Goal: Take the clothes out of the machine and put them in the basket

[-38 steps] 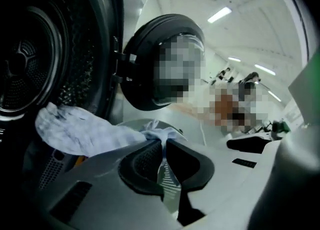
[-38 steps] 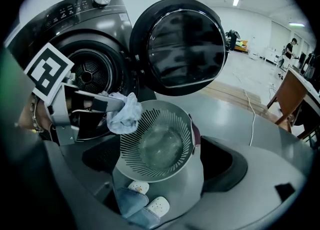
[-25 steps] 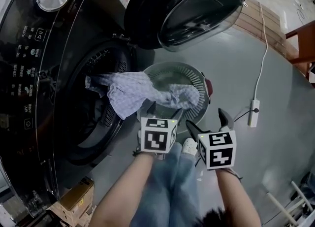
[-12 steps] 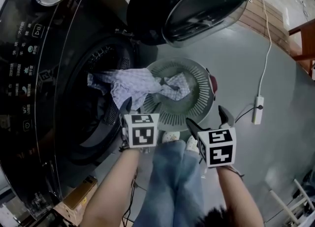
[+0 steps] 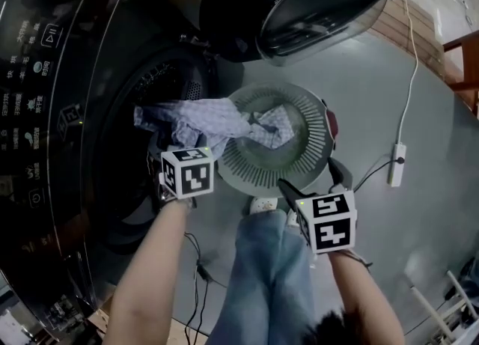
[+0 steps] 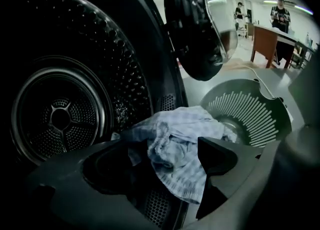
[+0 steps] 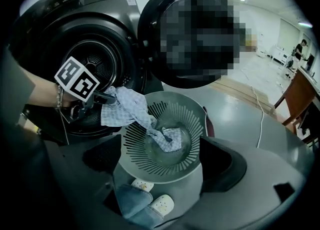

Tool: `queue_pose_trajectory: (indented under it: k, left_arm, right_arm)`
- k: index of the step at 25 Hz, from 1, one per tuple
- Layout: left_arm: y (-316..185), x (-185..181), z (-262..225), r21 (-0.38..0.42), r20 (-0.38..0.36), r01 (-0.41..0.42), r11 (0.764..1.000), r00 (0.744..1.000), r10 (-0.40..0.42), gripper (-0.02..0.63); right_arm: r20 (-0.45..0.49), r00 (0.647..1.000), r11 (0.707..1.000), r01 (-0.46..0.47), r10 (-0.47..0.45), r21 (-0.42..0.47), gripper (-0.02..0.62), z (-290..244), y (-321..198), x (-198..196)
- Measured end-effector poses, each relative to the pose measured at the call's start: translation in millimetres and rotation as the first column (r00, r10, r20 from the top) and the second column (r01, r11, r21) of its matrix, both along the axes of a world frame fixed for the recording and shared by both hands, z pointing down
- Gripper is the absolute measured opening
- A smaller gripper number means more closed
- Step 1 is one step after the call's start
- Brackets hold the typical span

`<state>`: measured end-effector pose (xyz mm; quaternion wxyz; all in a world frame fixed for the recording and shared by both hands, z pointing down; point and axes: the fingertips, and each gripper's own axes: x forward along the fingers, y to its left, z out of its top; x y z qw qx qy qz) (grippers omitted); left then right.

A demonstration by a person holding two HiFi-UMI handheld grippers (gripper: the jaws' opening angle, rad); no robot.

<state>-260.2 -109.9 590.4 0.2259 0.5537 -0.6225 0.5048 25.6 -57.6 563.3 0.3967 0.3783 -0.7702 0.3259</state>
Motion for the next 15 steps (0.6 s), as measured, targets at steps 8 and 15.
queue_pose_trajectory:
  k: [8, 15]
  left_arm:
    - [7, -12, 30, -0.126, -0.052, 0.069, 0.990, 0.996, -0.076, 0.171]
    - [2, 19, 8, -0.006, -0.157, 0.078, 0.997, 0.985, -0.078, 0.058]
  right_arm:
    - [-0.012, 0.999, 0.999, 0.047, -0.047, -0.018, 0.485, 6, 8, -4]
    - [-0.011, 1.000, 0.999, 0.027, -0.028, -0.019, 0.479, 6, 5, -2]
